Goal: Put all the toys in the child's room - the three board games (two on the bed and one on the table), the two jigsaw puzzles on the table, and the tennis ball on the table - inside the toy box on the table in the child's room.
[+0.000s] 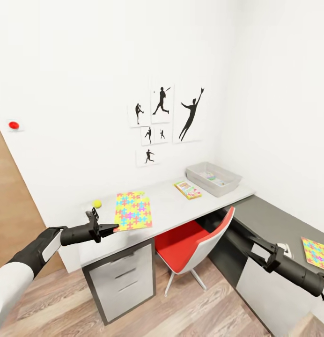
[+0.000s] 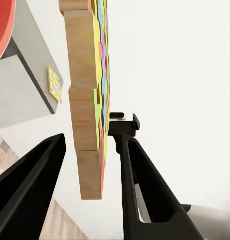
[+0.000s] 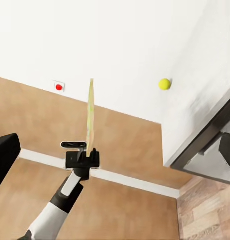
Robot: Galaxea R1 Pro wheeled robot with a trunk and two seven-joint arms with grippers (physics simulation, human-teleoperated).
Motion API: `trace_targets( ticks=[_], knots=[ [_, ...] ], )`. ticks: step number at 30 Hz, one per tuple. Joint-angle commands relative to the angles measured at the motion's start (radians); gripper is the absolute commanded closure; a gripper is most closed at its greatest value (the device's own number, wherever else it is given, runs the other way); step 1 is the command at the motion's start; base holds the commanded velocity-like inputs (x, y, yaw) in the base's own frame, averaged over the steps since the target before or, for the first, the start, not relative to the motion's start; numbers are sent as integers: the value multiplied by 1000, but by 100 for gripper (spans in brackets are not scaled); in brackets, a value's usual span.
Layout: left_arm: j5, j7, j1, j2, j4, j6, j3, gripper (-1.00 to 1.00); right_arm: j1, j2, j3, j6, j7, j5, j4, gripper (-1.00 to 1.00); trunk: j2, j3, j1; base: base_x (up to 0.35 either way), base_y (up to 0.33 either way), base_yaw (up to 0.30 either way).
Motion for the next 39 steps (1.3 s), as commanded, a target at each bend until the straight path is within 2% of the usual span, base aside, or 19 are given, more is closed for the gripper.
trace_targets(
  ticks=[1,6,32,39],
  knots=[
    [3,-5,-1,1,0,11,-5,100,-1,0,0,-1,4,3,0,-100,-2,-2,1,0,0,-273],
    [3,-5,-1,3,0,11,-6,100,-1,0,0,-23,4,3,5,-100,-2,-2,1,0,0,-275],
    [3,-5,-1,6,0,10,-5,100,-1,0,0,-38,1,4,11,-100,-2,-2,1,0,0,-276],
    [3,-5,-1,6,0,9,-5,100,-1,11,0,-76,3,4,11,-100,-2,-3,1,0,0,-69]
  ],
)
